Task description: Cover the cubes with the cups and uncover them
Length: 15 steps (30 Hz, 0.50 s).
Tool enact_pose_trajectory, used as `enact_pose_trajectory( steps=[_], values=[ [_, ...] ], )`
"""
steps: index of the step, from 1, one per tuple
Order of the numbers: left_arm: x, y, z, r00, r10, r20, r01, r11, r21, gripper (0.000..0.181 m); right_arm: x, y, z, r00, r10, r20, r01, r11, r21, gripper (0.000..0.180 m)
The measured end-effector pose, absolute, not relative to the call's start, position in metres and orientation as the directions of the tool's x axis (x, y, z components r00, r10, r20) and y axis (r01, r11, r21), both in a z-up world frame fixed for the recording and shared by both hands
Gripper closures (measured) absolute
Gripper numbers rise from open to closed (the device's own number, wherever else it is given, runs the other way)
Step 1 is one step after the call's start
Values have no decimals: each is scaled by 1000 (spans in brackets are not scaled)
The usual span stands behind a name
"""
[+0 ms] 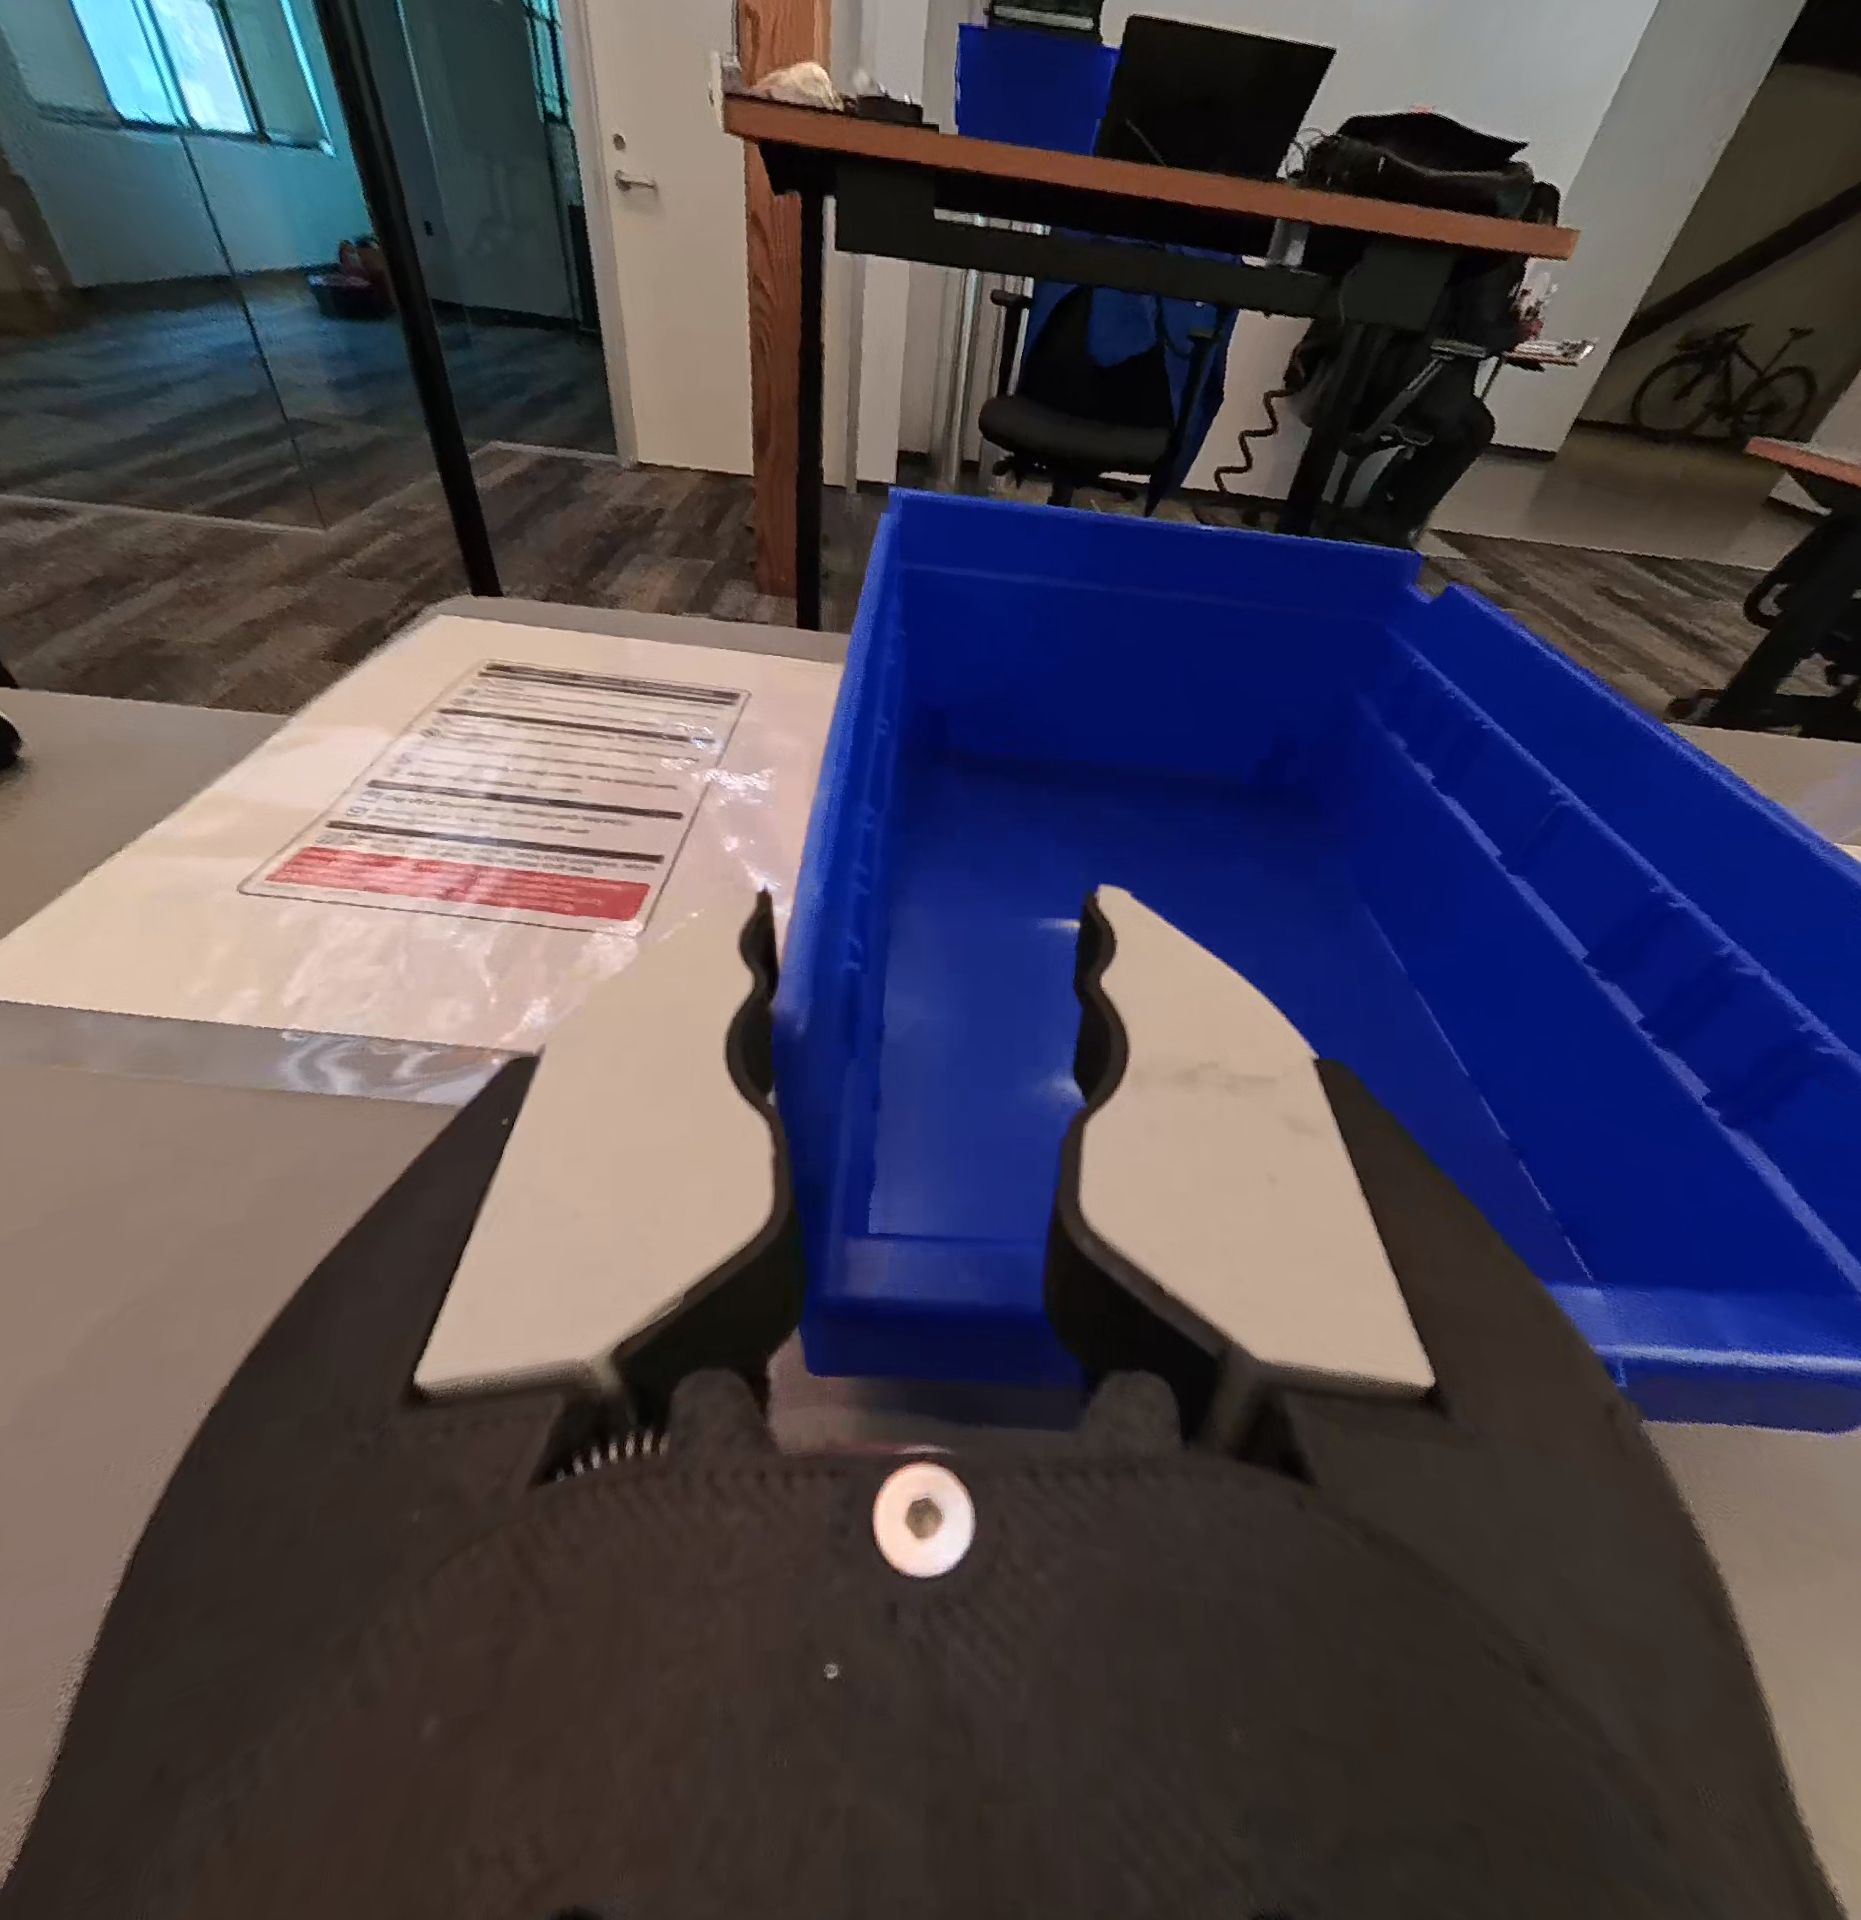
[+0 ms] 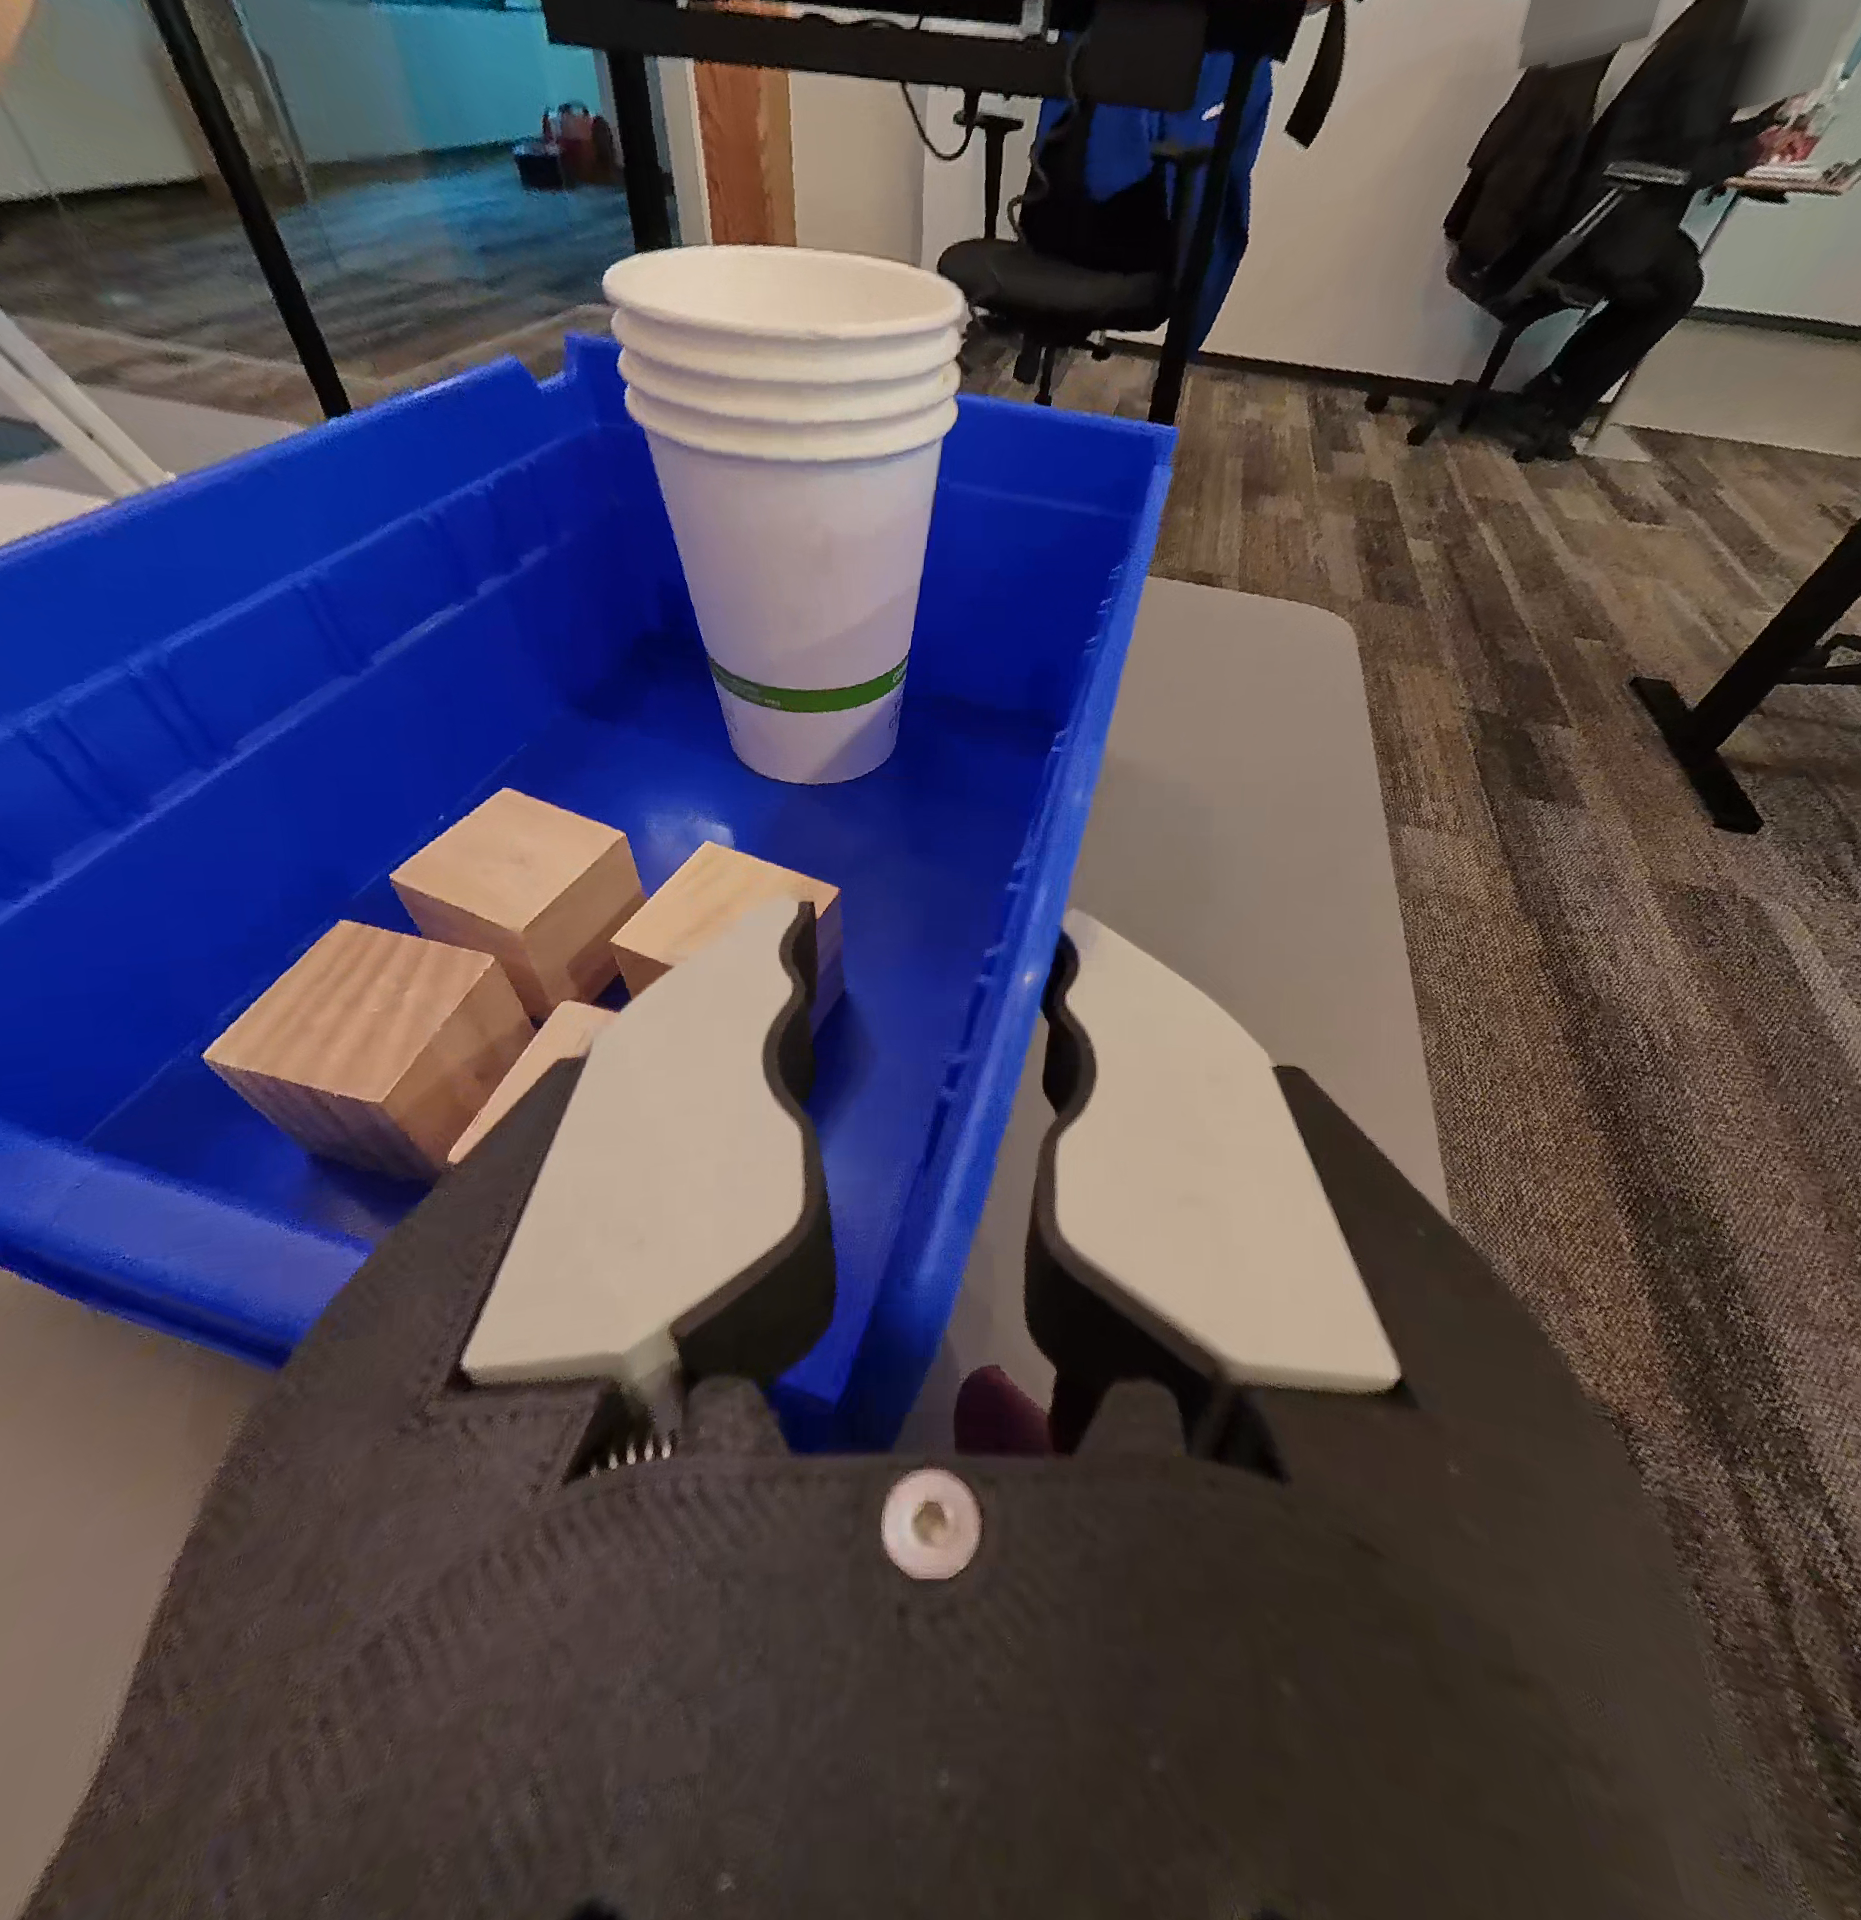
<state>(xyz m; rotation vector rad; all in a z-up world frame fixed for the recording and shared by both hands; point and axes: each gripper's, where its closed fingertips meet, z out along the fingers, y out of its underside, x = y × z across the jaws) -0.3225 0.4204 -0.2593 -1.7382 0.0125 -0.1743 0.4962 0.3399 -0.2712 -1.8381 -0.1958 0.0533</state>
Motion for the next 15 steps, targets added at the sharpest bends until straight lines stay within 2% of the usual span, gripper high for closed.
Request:
enact_pose_trajectory(
  steps=[8,15],
  values=[
    [-317,428,-270,972,-167,163,115,-265,-957,129,496,342,-272,984,175,45,91,-266,-960,145],
    [-316,429,-273,952,-202,228,164,-291,-942,140,498,346,-273,982,181,51,100,-273,-957,150]
  ],
)
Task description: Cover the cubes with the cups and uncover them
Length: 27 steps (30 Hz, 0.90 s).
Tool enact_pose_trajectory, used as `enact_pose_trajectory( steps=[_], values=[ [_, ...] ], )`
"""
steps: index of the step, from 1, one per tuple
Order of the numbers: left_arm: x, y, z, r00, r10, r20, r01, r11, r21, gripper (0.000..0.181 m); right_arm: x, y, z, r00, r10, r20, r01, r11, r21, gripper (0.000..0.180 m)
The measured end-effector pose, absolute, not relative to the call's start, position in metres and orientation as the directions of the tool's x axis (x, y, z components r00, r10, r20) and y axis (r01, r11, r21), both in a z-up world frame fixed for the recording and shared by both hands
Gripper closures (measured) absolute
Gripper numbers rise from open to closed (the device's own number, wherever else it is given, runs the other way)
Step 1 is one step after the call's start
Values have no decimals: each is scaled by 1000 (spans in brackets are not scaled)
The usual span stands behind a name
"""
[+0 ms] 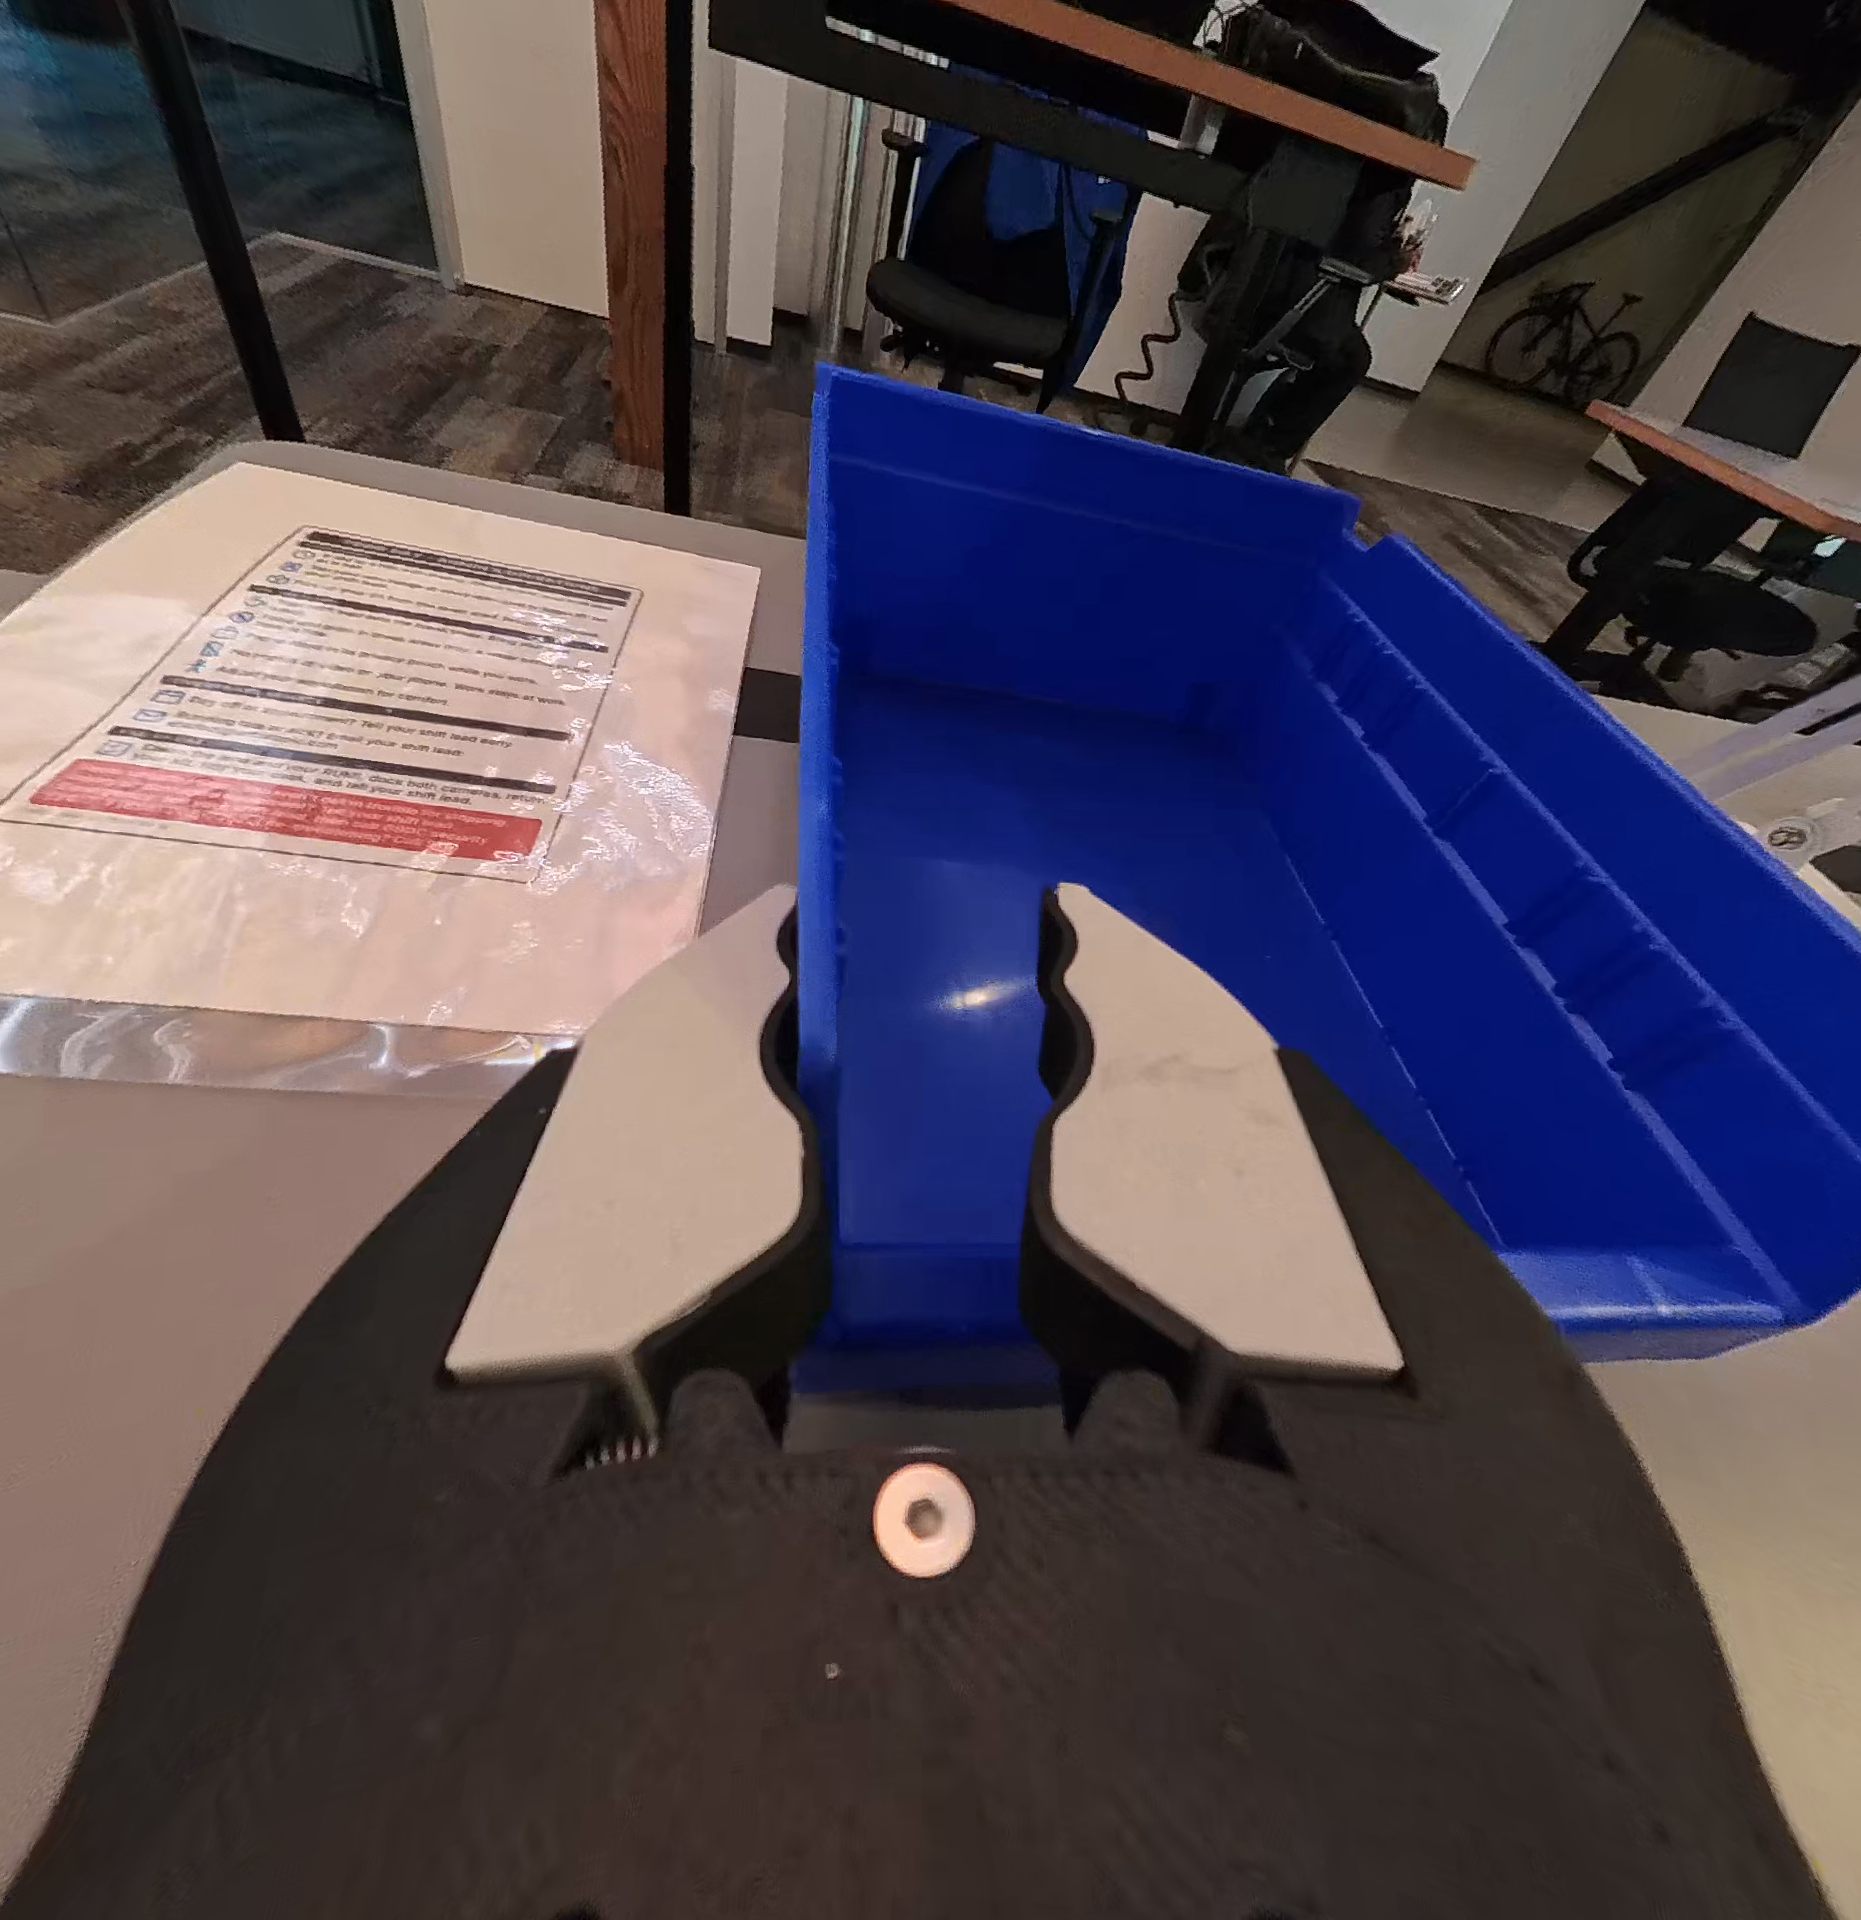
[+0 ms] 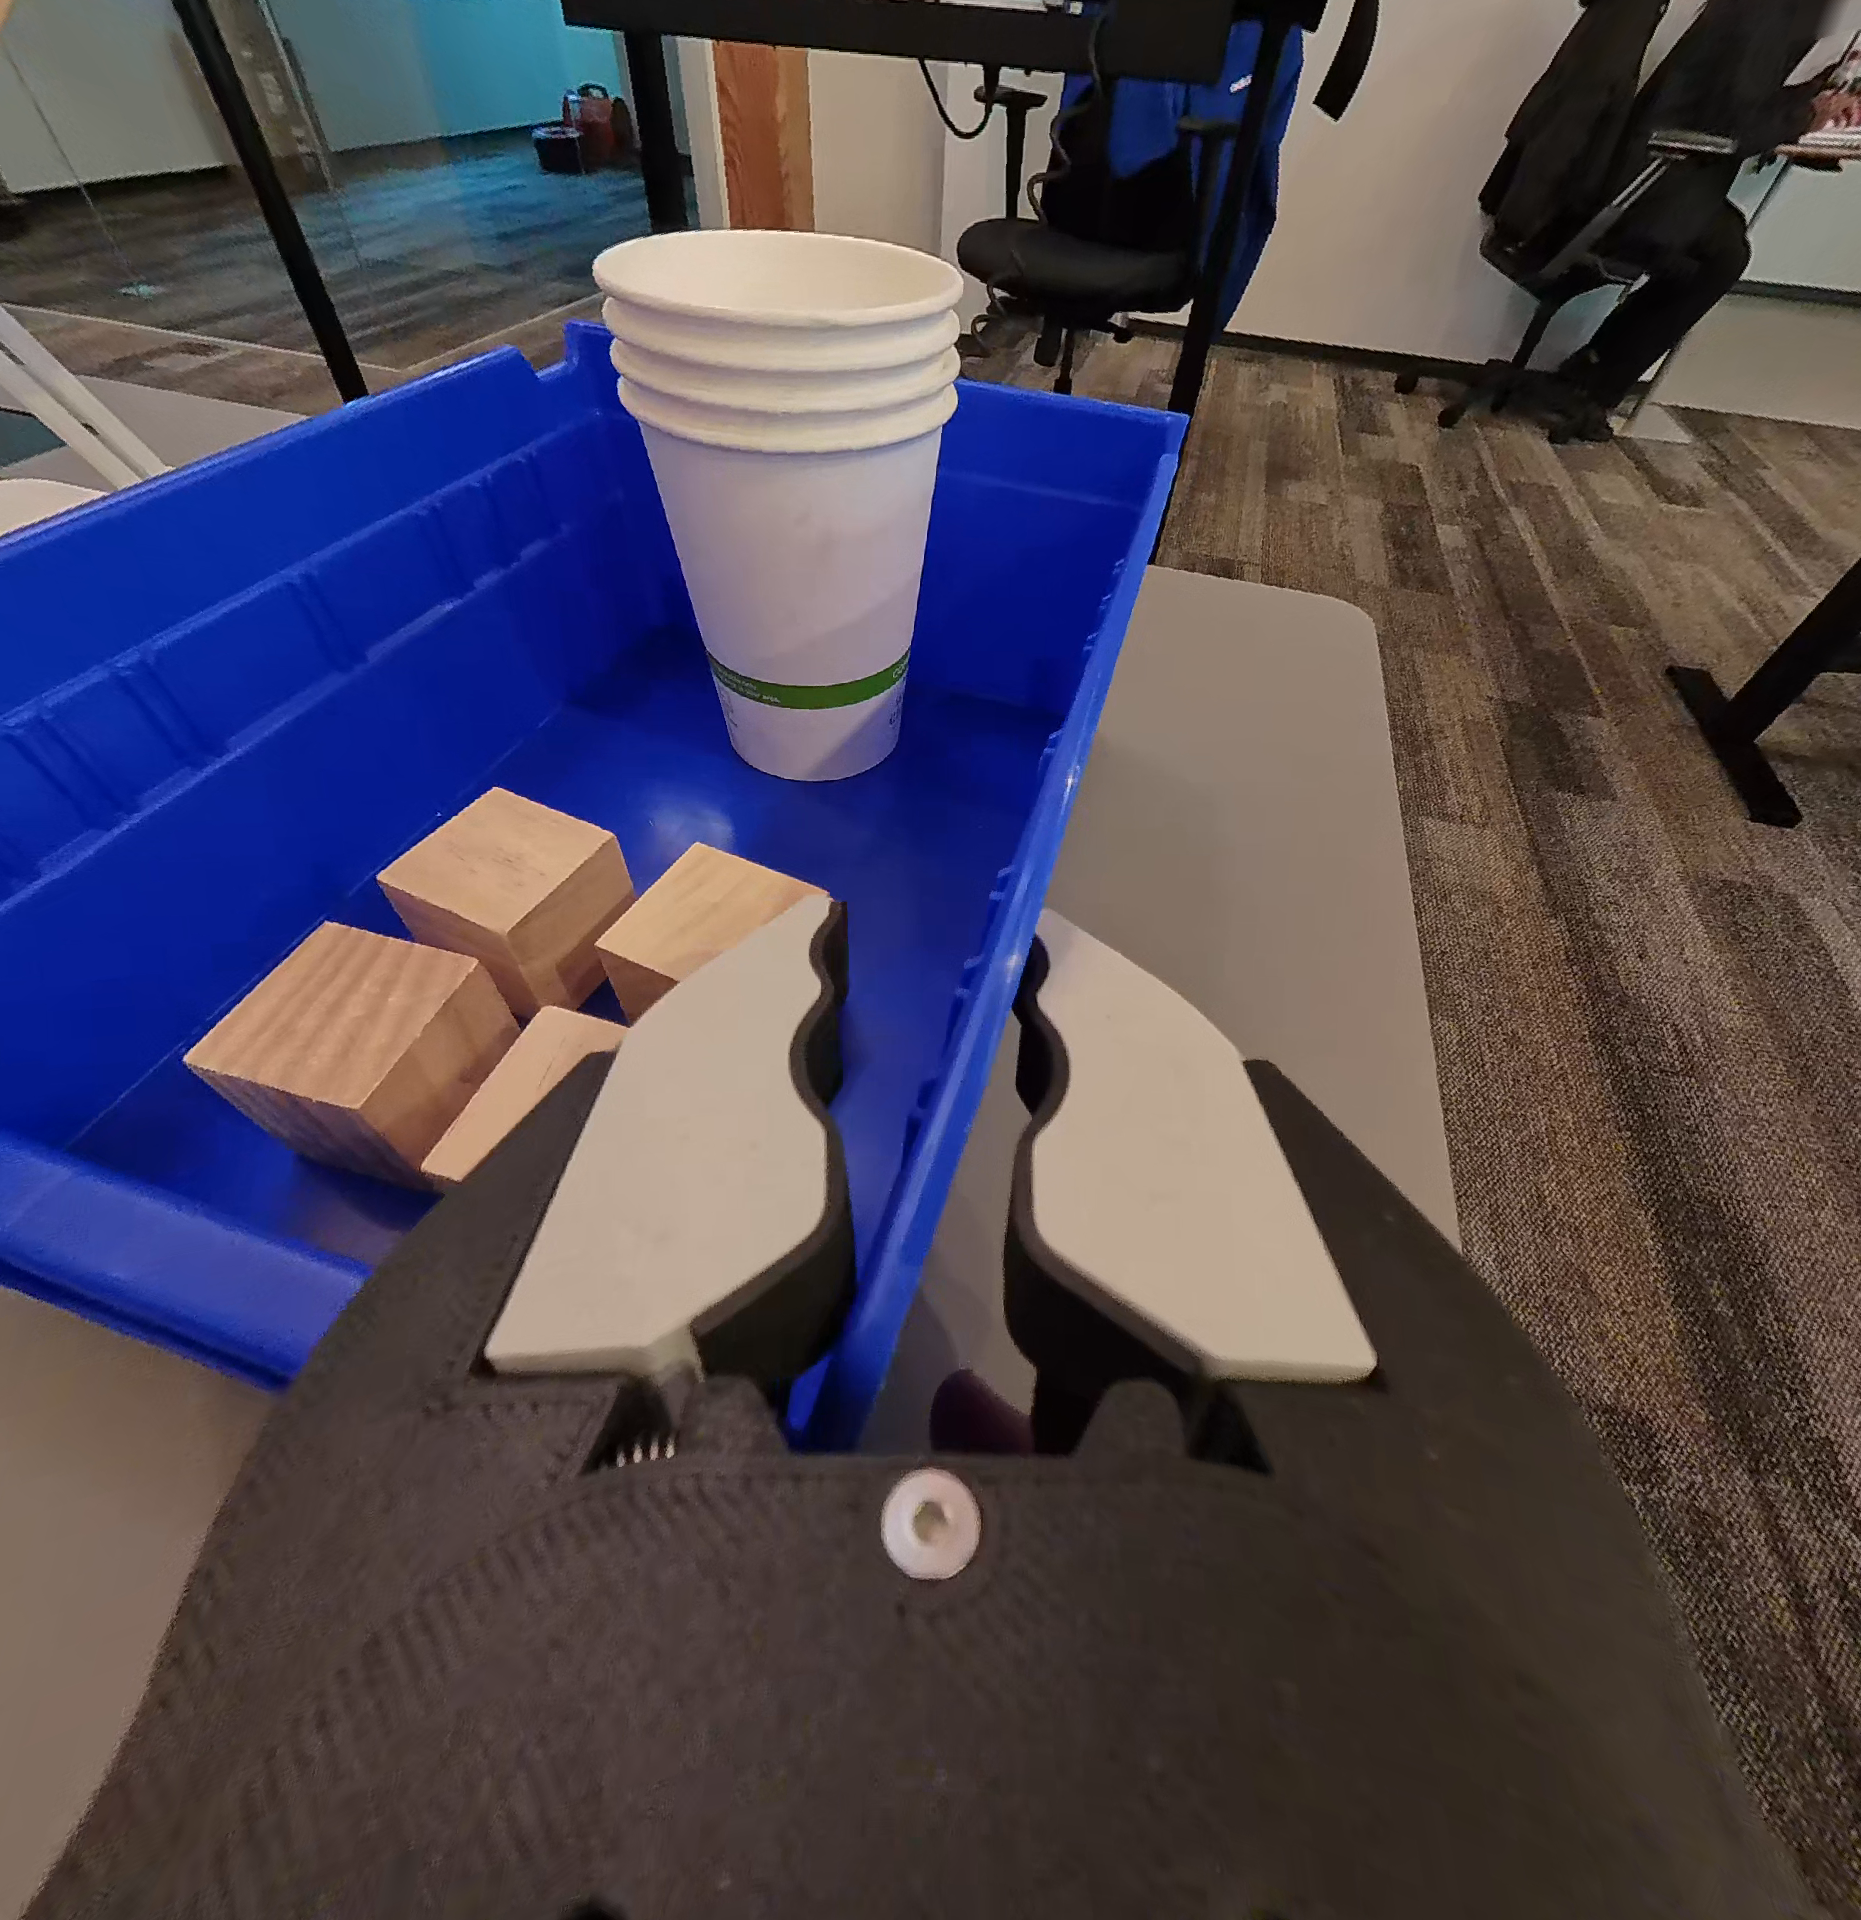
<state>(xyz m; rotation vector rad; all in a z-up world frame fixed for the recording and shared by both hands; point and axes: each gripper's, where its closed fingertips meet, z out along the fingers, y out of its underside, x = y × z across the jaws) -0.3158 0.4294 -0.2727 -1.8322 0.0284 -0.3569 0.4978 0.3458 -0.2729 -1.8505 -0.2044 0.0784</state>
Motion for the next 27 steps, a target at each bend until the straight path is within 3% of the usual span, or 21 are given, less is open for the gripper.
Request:
enact_pose_trajectory(
  steps=[10,22,27],
  values=[
    [-315,431,-274,941,-220,257,184,-304,-935,141,496,349,-272,977,200,74,125,-258,-958,145],
    [-323,430,-272,925,-203,322,257,-288,-922,168,497,350,-272,976,193,101,150,-258,-955,149],
    [-323,429,-272,924,-202,325,262,-285,-922,169,496,350,-272,975,195,103,152,-257,-954,150]
  ],
)
